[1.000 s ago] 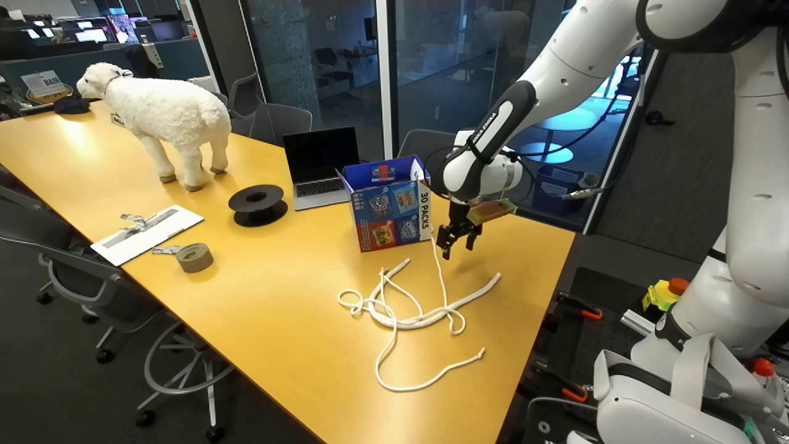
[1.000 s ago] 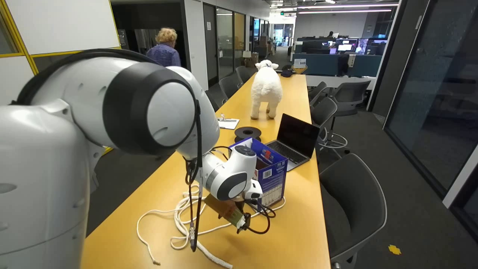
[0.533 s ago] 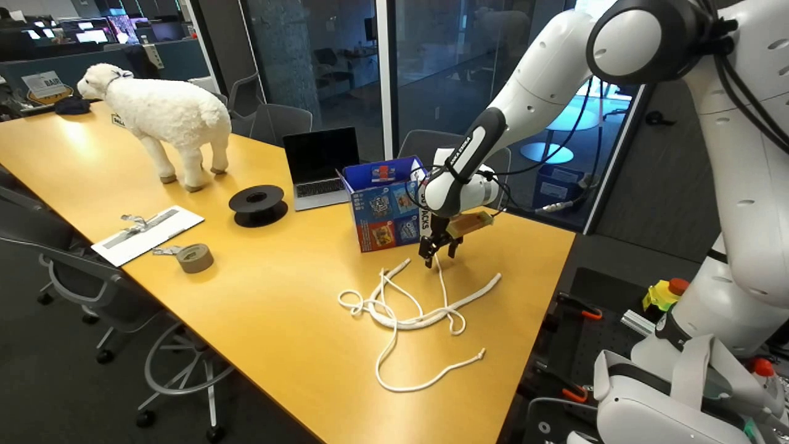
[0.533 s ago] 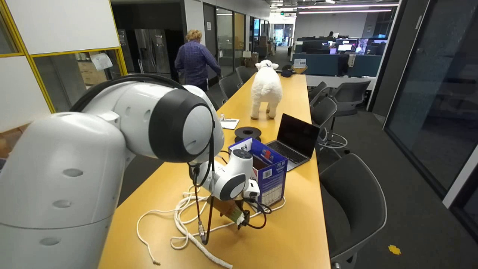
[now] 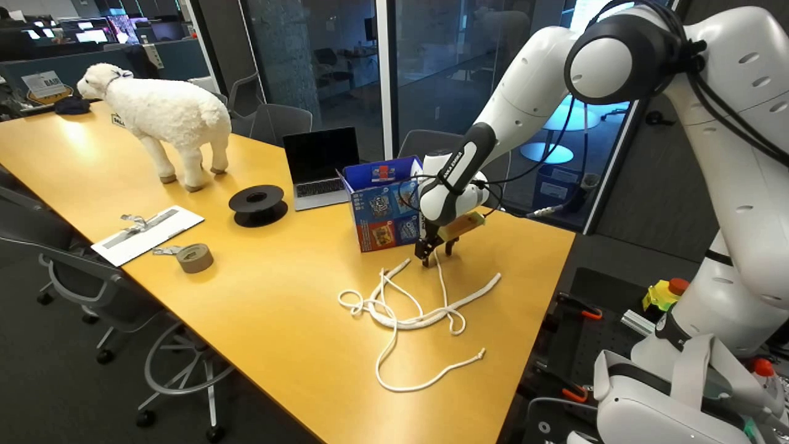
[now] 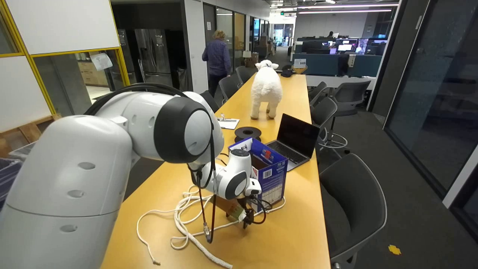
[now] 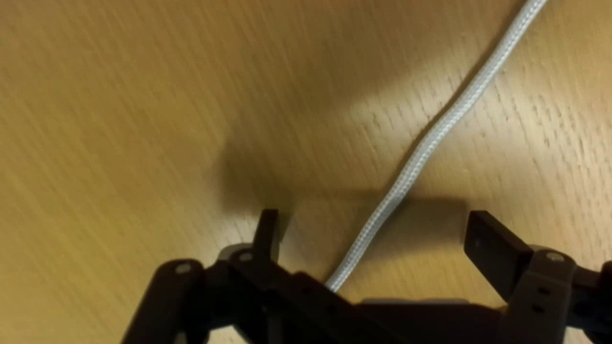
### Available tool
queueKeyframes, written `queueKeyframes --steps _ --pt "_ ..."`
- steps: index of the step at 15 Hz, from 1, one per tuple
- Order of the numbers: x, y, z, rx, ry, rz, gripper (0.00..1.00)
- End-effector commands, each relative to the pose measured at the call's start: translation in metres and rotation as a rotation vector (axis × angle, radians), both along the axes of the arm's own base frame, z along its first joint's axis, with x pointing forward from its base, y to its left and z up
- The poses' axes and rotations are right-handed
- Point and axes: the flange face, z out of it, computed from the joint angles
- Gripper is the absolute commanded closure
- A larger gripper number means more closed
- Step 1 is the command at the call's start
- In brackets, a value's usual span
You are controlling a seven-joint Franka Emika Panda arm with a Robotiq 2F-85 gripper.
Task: Put one rope in the box, the move the box to the right, the put the remaining ropes in the box
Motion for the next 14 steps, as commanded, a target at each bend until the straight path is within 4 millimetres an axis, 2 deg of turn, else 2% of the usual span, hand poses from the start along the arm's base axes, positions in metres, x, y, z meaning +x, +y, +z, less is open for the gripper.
queueKeyframes --steps 1,11,12,13,14 --pt "0.011 -0.0055 0.0033 -0.023 -0.009 -0.019 0.0" --pt "0.0113 -0.011 -0.0015 -0.017 -0.002 -0.029 0.0" --pt "0.0116 -0.011 -0.002 -0.021 -0.003 -0.022 0.25" --pt "0.0115 -0.0105 -0.0025 -0.022 -0.004 -0.023 0.26" --pt "0.0122 -0.0108 -0.0014 -0.023 -0.007 -0.023 0.32"
